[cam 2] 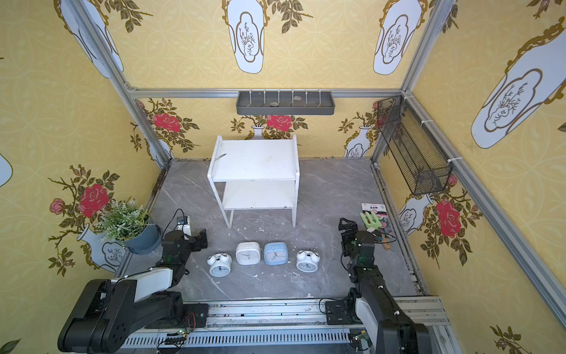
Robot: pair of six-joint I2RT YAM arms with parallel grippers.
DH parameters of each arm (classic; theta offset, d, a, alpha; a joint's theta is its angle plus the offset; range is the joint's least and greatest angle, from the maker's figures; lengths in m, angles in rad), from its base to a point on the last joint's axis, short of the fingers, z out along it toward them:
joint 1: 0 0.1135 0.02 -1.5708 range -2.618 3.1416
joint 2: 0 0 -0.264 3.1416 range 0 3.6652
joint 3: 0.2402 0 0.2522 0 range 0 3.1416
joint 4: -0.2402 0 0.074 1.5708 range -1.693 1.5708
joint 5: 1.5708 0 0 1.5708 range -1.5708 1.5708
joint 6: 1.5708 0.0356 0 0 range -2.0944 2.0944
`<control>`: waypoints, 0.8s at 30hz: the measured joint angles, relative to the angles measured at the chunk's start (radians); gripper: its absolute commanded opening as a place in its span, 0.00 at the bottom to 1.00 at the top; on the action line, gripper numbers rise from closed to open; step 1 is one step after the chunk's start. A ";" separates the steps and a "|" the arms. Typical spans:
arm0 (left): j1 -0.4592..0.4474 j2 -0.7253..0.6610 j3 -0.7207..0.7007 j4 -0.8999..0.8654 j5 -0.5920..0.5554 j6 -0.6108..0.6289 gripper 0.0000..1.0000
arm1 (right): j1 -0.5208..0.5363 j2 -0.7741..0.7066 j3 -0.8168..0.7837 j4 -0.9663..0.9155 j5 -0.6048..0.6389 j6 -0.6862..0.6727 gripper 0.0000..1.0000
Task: Place the alarm clocks on the shelf by style
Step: Pick up the alarm from the center of the board.
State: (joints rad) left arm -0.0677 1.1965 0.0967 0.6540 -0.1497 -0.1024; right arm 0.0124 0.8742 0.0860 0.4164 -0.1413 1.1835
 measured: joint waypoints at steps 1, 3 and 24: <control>0.003 0.002 0.002 0.012 0.000 0.005 0.99 | -0.001 0.007 0.001 0.010 0.006 -0.032 0.98; 0.019 0.031 0.018 0.045 0.011 0.024 0.99 | -0.023 0.155 0.027 0.129 0.023 -0.198 0.98; 0.047 0.055 0.085 0.195 -0.050 0.108 0.99 | -0.082 0.543 0.082 0.514 0.174 -1.009 0.98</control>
State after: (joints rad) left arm -0.0208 1.2514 0.1822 0.8486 -0.1997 0.0059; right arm -0.0700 1.4170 0.1677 0.9302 0.0326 0.1741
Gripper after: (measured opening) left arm 0.994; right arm 0.977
